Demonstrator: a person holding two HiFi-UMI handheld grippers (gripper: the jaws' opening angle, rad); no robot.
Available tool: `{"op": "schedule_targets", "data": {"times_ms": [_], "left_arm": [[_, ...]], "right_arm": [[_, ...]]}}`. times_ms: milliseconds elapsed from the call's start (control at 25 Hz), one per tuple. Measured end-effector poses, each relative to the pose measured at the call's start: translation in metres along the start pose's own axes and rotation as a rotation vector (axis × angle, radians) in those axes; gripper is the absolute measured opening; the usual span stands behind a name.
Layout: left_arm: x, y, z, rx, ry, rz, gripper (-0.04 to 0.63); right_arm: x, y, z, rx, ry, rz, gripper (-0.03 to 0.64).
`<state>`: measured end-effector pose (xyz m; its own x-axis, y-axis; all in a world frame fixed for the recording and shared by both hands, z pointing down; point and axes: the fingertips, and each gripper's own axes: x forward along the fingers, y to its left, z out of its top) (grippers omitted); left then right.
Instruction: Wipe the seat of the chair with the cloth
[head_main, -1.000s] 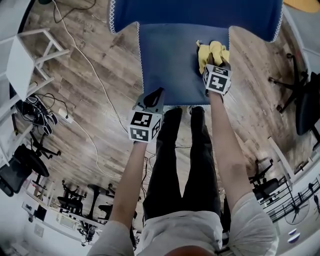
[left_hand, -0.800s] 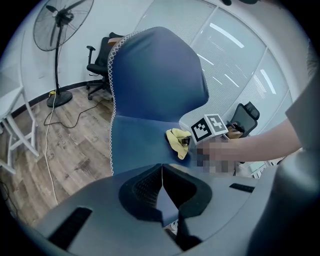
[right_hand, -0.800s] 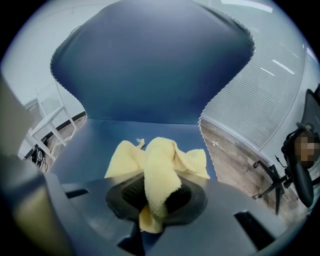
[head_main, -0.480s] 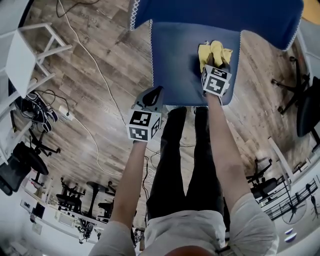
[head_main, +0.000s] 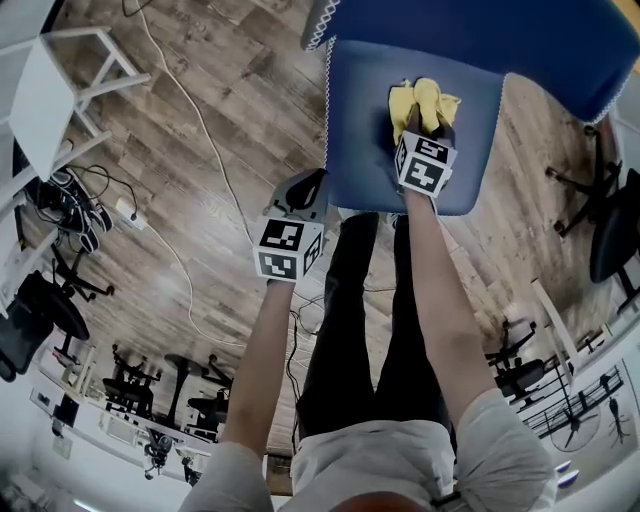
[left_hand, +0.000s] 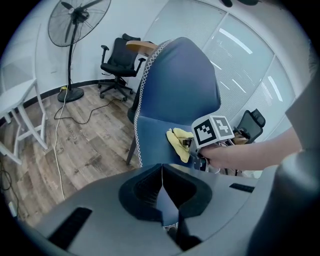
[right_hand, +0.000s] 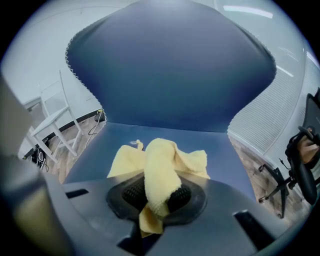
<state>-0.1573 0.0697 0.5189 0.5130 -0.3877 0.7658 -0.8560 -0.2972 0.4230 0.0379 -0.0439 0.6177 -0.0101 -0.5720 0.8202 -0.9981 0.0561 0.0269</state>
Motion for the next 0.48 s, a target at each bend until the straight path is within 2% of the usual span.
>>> {"op": "schedule_targets", "data": {"times_ms": [320, 480], "left_arm": [[-0.011, 0.019, -0.005, -0.048, -0.024, 0.025, 0.028], [-0.014, 0.026, -0.005, -0.071, -0.041, 0.037, 0.028]], "right_arm": [[0.000, 0.075, 0.010, -0.126, -0.017, 0.116, 0.066], [-0.007, 0.109, 0.012, -0.225, -0.020, 0.195, 0.066]]}}
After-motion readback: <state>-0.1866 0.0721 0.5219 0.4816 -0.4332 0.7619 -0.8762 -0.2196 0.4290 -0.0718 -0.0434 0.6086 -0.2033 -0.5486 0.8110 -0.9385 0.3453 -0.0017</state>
